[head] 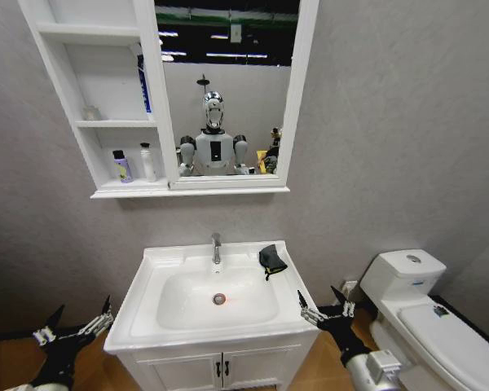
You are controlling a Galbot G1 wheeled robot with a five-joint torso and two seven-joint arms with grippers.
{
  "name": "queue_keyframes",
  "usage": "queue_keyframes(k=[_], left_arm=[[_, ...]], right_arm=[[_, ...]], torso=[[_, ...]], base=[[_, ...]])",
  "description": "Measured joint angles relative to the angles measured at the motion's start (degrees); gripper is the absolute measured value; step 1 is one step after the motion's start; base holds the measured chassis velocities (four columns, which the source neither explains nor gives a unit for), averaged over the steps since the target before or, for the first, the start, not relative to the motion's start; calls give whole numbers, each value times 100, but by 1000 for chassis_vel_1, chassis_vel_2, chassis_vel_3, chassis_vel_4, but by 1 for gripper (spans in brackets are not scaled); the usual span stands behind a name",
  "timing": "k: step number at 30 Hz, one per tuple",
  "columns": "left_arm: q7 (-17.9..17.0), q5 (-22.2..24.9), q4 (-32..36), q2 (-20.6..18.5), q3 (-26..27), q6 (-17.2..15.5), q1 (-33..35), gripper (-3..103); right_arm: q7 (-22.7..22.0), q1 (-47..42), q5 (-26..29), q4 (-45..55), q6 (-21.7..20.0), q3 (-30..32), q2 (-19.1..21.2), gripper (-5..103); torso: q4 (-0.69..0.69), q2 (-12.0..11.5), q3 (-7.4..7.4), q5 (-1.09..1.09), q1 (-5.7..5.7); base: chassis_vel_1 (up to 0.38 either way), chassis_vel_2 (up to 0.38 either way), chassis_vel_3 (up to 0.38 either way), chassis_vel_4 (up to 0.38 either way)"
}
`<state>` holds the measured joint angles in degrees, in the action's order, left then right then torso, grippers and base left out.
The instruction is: Move facial cleanser and shampoo from washbasin to cabinet, then wipe washbasin with towel.
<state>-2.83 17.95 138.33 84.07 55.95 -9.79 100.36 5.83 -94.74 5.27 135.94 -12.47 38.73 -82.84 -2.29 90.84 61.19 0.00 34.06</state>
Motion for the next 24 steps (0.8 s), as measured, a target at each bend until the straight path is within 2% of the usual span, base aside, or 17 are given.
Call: queue_keyframes(k=[9,14,18,22,24], left_arm=[[0,0,0,0,0,0,0,100],[0,0,0,0,0,0,0,100],[0,1,-1,-1,0,-1,0,100],[-2,1,-1,-1,0,-1,0,100],[-1,1,-1,-1,-1,-1,1,100]], right_arm=[[4,30,27,-52,39,-35,-4,100],[-162,189,190,-276,52,-39,65,100],[-709,814,733,-836,-260,15,438,100],[-782,1291,931,-1214,-437,-83,704,100],[-790,1779,1296,-1642,-667,-258,959,100]], torso=[[0,0,0,0,1],[0,-1,0,0,2],[-1,-1,0,1,1],[1,0,0,1,0],[1,0,0,1,0]], base=[[-59,62,59,-69],[-41,34,31,-33],[0,0,0,0],[0,0,0,0],[0,0,0,0]])
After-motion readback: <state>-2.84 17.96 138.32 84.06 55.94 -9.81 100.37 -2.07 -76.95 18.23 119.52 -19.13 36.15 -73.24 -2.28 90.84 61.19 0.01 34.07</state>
